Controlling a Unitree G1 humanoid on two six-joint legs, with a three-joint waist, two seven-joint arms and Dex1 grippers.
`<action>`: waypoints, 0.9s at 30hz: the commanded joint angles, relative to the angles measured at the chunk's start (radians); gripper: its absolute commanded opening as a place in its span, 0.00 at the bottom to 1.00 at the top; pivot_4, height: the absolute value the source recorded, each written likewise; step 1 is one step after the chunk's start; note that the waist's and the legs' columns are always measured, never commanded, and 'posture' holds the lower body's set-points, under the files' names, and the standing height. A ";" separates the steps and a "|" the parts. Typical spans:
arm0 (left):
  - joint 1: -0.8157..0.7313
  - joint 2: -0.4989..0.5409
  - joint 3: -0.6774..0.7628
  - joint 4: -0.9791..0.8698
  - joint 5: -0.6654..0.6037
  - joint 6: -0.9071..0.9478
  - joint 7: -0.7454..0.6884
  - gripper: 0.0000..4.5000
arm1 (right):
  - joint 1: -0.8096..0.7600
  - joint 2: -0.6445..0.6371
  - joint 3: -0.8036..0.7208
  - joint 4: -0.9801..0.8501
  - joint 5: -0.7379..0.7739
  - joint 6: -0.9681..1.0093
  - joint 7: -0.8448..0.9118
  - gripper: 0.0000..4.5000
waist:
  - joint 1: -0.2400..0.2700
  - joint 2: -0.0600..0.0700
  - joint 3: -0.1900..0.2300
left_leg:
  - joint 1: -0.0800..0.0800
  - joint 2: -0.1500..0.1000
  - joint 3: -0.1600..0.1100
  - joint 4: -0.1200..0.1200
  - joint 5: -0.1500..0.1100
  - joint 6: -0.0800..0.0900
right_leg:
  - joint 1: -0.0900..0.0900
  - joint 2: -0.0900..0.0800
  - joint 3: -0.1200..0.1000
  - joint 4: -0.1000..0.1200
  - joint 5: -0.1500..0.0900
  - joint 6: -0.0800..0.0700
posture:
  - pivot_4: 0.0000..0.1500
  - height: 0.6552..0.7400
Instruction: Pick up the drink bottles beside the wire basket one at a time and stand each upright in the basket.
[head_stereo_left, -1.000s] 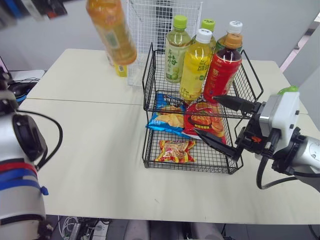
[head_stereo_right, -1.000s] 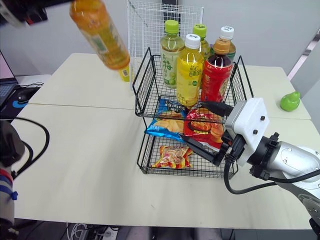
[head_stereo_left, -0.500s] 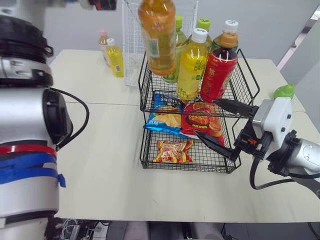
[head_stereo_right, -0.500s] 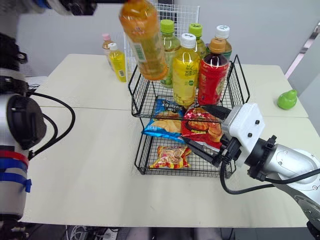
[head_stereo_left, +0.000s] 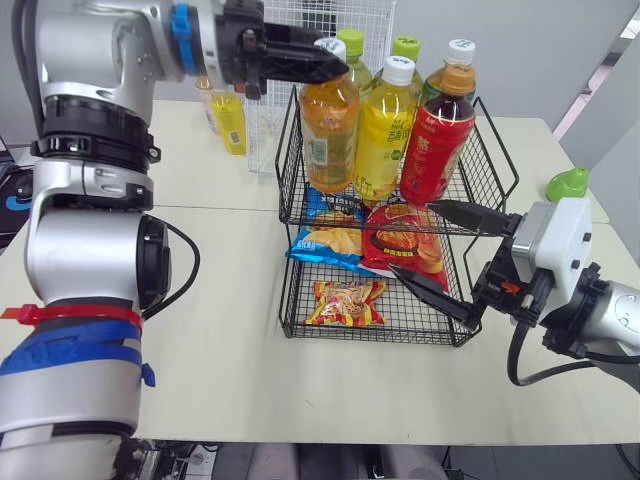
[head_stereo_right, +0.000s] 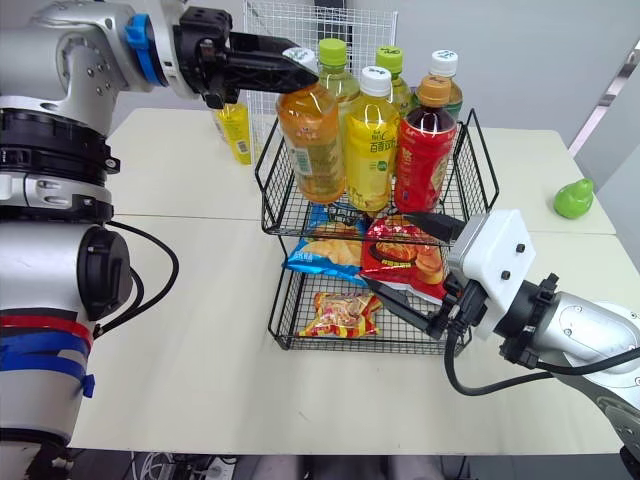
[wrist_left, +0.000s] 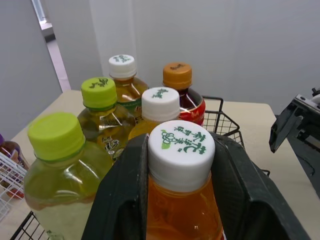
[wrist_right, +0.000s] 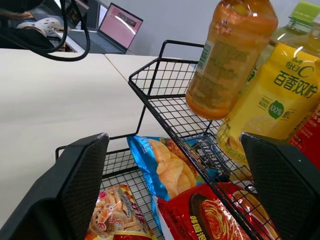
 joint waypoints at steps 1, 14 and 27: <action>-0.024 0.005 0.028 -0.032 -0.005 -0.024 0.004 0.30 | -0.002 -0.010 -0.029 -0.031 0.014 -0.009 -0.004 1.00 | 0.000 0.000 0.000 | 0.000 0.000 0.000 0.000 0.000 0.000 | 0.000 0.000 0.000 0.000 0.000 0.000 | 1.00 0.95; -0.004 0.016 0.018 -0.018 0.017 -0.038 -0.034 0.30 | -0.017 0.000 -0.033 -0.020 0.003 -0.024 -0.007 1.00 | 0.000 0.000 0.000 | 0.000 0.000 0.000 0.000 0.000 0.000 | 0.000 0.000 0.000 0.000 0.000 0.000 | 1.00 0.95; -0.008 0.012 0.018 0.005 0.016 -0.022 -0.050 0.66 | -0.023 -0.006 -0.060 -0.015 0.014 -0.021 -0.014 1.00 | 0.000 0.000 0.000 | 0.000 0.000 0.000 0.000 0.000 0.000 | 0.000 0.000 0.000 0.001 0.000 0.000 | 1.00 0.95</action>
